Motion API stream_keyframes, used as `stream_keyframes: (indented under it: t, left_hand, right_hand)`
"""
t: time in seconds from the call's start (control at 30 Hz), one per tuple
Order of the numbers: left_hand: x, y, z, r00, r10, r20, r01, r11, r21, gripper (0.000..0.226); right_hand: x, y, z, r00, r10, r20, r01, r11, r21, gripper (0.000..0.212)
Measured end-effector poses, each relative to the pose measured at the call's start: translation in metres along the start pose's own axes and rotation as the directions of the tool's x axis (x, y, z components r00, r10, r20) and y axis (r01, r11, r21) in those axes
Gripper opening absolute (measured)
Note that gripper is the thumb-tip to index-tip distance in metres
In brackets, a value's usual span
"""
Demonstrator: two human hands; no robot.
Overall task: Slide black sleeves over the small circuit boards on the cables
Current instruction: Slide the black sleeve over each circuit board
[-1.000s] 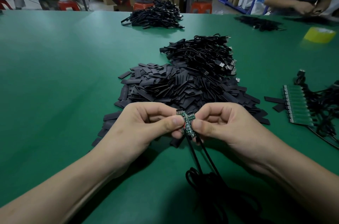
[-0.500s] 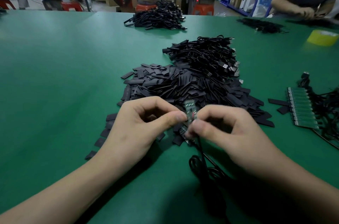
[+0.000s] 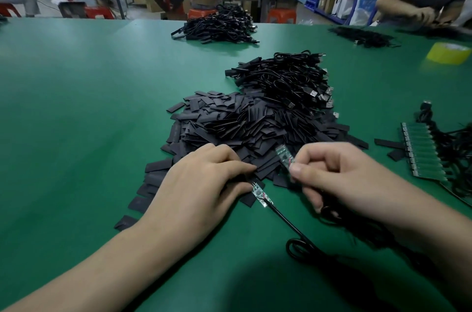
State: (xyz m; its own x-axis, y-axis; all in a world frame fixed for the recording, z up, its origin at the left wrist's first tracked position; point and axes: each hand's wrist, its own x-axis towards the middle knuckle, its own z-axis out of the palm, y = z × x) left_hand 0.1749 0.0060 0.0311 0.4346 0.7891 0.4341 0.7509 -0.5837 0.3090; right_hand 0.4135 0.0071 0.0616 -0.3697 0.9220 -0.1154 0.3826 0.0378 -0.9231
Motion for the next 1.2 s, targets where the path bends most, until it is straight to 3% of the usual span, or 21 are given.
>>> stream_keyframes:
  t: [0.1, 0.4, 0.53, 0.67, 0.77, 0.9, 1.07, 1.2]
  left_hand:
    - [0.002, -0.001, -0.002, 0.999, 0.029, 0.018, -0.029, 1.000, 0.009, 0.027]
    - [0.003, -0.001, -0.006, 0.994, 0.106, -0.017, -0.104, 0.988, 0.114, 0.007]
    - [0.003, -0.001, -0.005, 0.995, 0.014, -0.094, -0.010, 0.999, 0.041, 0.002]
    - [0.004, -0.004, -0.006, 0.955, -0.156, -0.251, 0.124, 0.983, -0.136, 0.007]
    - [0.004, -0.002, -0.008, 0.900, -0.315, -0.301, 0.188, 0.904, -0.385, 0.014]
    - [0.002, 0.006, -0.006, 0.891, -0.431, -0.146, 0.204, 0.665, -0.718, 0.011]
    - [0.002, 0.016, -0.002, 0.894, -0.447, 0.018, 0.247, 0.461, -0.852, 0.008]
    - [0.001, 0.014, -0.003, 0.893, -0.447, 0.045, 0.243, 0.398, -0.885, 0.007]
  right_hand:
    - [0.003, 0.006, 0.009, 0.999, -0.040, -0.021, 0.036, 0.984, -0.172, 0.022]
    - [0.001, 0.009, 0.018, 0.981, -0.145, -0.129, 0.106, 0.957, -0.271, 0.025]
    - [0.001, 0.010, 0.018, 0.970, -0.179, -0.164, 0.131, 0.954, -0.268, 0.024]
    - [0.001, 0.010, 0.019, 0.956, -0.204, -0.212, 0.150, 0.957, -0.247, 0.020]
    - [0.001, 0.009, 0.022, 0.944, -0.228, -0.240, 0.176, 0.959, -0.220, 0.018]
    - [-0.002, 0.006, 0.027, 0.945, -0.245, -0.216, 0.220, 0.966, -0.135, 0.015]
    - [-0.003, 0.005, 0.030, 0.947, -0.211, -0.241, 0.215, 0.977, -0.010, 0.016]
    - [-0.002, 0.006, 0.027, 0.947, -0.178, -0.269, 0.188, 0.982, 0.013, 0.017]
